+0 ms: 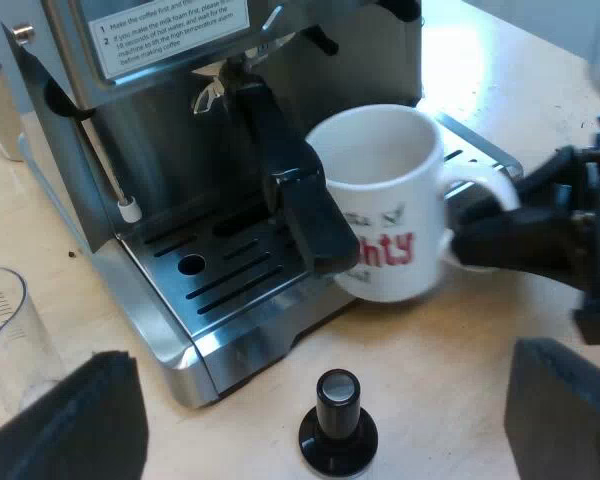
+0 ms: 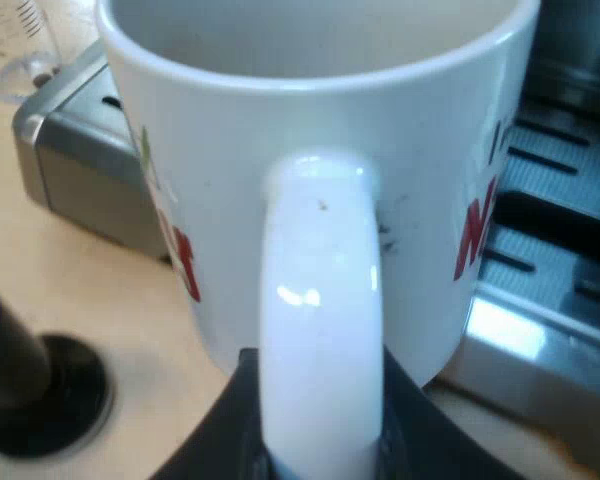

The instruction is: Remove mug from coffee machine

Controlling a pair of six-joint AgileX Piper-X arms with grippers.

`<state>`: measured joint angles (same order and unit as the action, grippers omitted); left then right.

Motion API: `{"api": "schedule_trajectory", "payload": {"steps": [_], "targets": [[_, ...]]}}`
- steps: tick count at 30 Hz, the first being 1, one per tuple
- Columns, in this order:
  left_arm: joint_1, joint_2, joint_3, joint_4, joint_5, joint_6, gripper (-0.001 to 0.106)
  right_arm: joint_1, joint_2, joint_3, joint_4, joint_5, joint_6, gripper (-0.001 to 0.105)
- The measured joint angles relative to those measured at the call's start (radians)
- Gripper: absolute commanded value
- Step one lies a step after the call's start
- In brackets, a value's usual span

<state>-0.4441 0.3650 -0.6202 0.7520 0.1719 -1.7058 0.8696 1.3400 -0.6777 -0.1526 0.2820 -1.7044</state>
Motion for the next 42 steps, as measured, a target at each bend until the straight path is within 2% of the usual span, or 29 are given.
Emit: {"api": "schedule_trajectory", "payload": {"steps": [3,8,20,23,30,31,36,42], "targets": [[0.0,0.0,0.0,0.0,0.0,0.0,0.083,0.017,-0.034,0.021,0.008,0.0,0.002,0.0],[0.0,0.0,0.0,0.0,0.014,0.0,0.083,0.086,-0.121,0.08,0.022,0.07,0.021,0.0],[0.0,0.0,0.0,0.0,0.025,0.0,0.083,0.212,-0.297,0.143,0.113,0.212,0.066,0.0],[0.0,0.0,0.0,0.0,0.047,0.0,0.083,0.237,-0.355,0.157,0.132,0.256,0.071,0.0],[0.0,0.0,0.0,0.0,0.068,0.0,0.083,0.251,-0.458,0.157,0.215,0.38,0.071,0.0],[0.0,0.0,0.0,0.0,0.07,0.0,0.083,0.251,-0.473,0.157,0.236,0.432,0.073,0.0],[0.0,0.0,0.0,0.0,0.09,0.0,0.083,0.251,-0.497,0.159,0.291,0.532,0.075,0.0],[0.0,0.0,0.0,0.0,0.089,0.0,0.083,0.251,-0.497,0.196,0.291,0.605,0.15,0.0]]}}
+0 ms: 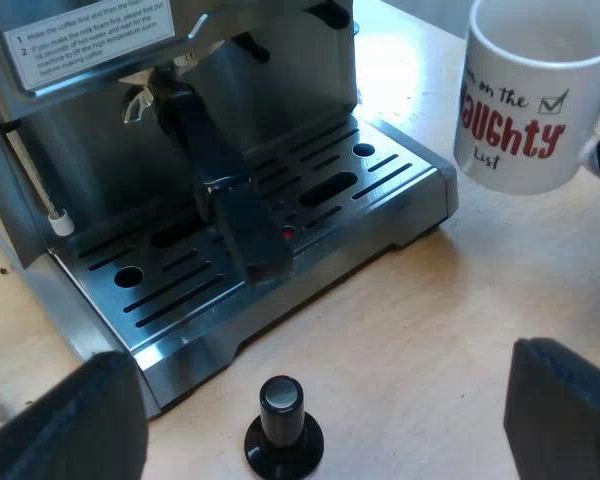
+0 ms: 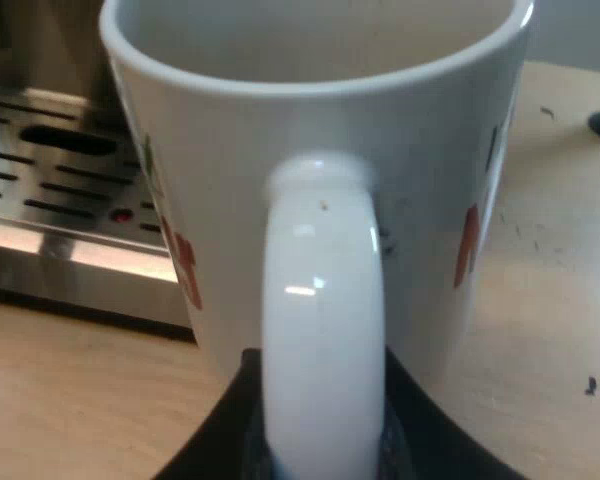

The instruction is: Remove mug from coffee machine

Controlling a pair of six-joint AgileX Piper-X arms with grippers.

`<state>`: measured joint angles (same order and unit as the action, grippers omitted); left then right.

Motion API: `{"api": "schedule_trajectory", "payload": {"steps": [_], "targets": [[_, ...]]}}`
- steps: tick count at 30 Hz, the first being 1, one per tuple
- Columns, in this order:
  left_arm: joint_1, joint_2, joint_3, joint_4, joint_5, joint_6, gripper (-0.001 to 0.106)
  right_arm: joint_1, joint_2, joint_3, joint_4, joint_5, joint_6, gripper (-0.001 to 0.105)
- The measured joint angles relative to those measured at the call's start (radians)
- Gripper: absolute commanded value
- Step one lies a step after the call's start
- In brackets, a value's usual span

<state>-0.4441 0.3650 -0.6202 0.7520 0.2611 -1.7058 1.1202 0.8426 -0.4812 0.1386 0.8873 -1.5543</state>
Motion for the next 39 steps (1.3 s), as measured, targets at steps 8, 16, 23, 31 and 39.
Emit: {"api": "schedule_trajectory", "payload": {"steps": [8,16,23,31,39], "targets": [[0.0,0.0,0.0,0.0,0.026,-0.012,0.083,0.0,0.0,0.056,0.0,0.028,0.087,0.0],[0.0,0.0,0.0,0.0,0.029,-0.014,0.083,-0.133,0.0,0.057,0.0,-0.01,0.142,0.0],[0.0,0.0,0.0,-0.005,0.029,-0.014,0.083,-0.292,0.0,0.058,-0.011,-0.126,0.062,0.0],[0.0,0.0,0.0,-0.091,0.043,-0.014,0.083,-0.402,0.0,0.058,-0.113,-0.231,-0.067,0.0],[-0.031,0.014,0.006,-0.155,0.076,-0.014,0.083,-0.524,0.0,0.058,-0.15,-0.276,-0.101,0.0]]}}
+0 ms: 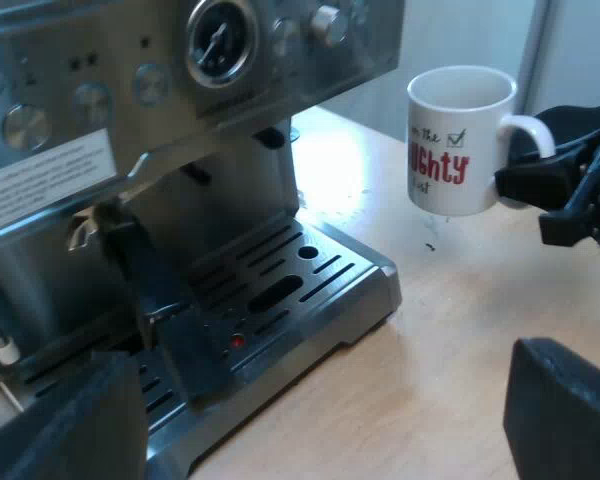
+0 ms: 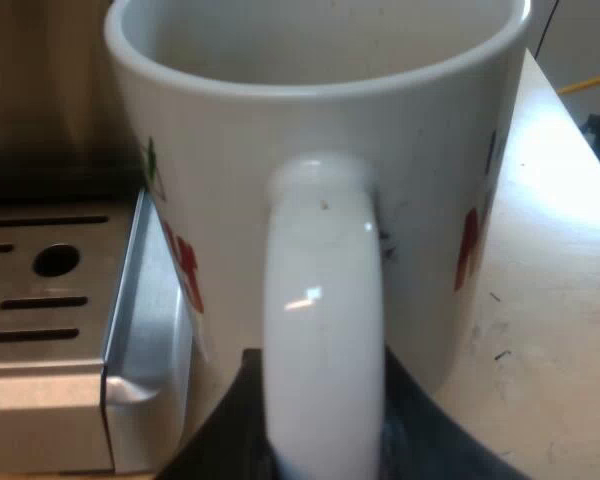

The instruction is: Remove mug from coffee machine

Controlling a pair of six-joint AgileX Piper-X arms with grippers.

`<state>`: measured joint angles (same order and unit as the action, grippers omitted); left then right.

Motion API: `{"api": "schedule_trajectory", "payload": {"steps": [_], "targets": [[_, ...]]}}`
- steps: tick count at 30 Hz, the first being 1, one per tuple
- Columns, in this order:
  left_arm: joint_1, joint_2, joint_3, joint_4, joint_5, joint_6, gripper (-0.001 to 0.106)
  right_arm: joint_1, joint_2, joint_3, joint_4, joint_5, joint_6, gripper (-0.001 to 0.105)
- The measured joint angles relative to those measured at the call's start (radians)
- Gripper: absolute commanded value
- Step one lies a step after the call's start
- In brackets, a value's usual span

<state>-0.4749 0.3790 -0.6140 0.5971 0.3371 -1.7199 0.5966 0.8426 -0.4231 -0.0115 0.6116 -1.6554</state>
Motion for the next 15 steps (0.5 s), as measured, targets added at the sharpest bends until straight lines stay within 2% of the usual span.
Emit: {"api": "schedule_trajectory", "payload": {"steps": [2,8,15], "targets": [[-0.02,0.023,0.0,-0.021,0.0,0.0,0.083,-0.033,0.0,0.0,0.0,-0.042,-0.026,0.0],[-0.08,0.121,0.0,-0.11,0.001,0.0,0.083,-0.075,0.0,0.002,-0.014,-0.068,-0.054,0.0],[-0.096,0.205,0.0,-0.153,0.005,0.0,0.083,-0.178,0.0,0.003,-0.039,-0.144,-0.083,0.0]]}}
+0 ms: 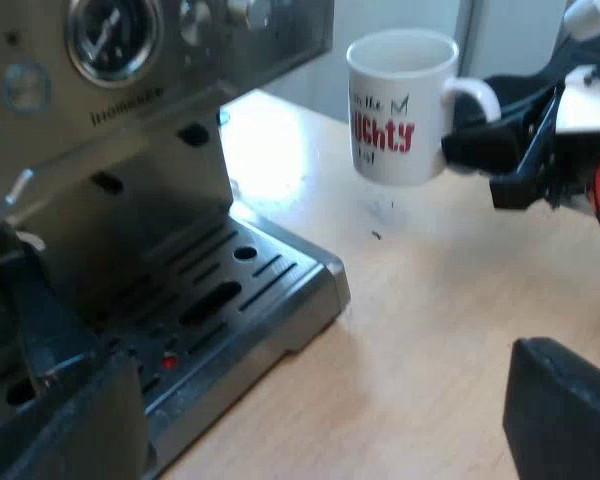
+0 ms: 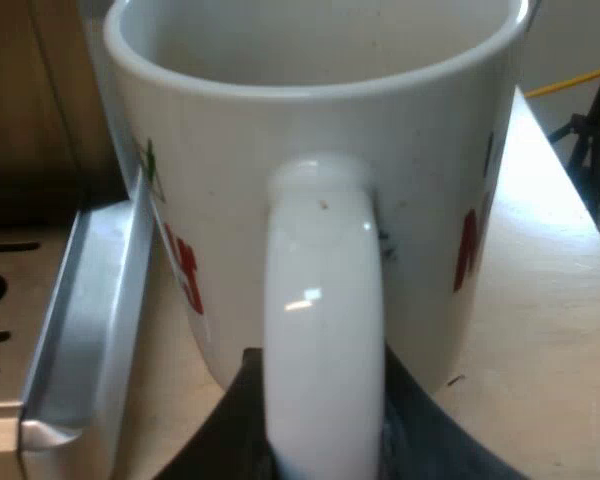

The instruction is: Remove mug from coffee machine

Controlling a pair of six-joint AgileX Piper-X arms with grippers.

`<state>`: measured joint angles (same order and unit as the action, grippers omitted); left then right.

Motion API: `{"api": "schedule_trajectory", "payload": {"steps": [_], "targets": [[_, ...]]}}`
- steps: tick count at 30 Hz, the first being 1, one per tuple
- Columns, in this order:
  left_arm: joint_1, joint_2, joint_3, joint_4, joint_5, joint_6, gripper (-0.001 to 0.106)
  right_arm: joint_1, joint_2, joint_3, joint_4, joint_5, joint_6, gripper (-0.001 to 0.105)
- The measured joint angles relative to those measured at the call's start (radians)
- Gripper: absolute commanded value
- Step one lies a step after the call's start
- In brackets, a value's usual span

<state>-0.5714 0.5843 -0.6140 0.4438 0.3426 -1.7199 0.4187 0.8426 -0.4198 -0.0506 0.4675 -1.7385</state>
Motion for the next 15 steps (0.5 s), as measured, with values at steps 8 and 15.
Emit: {"api": "schedule_trajectory", "payload": {"steps": [8,15], "targets": [[0.0,0.052,0.0,-0.043,0.002,0.0,0.083,-0.113,0.116,0.018,-0.227,-0.143,-0.063,0.0],[0.0,0.094,0.0,-0.049,0.002,0.0,0.083,-0.123,0.248,0.059,-0.402,-0.15,-0.063,0.0]]}}
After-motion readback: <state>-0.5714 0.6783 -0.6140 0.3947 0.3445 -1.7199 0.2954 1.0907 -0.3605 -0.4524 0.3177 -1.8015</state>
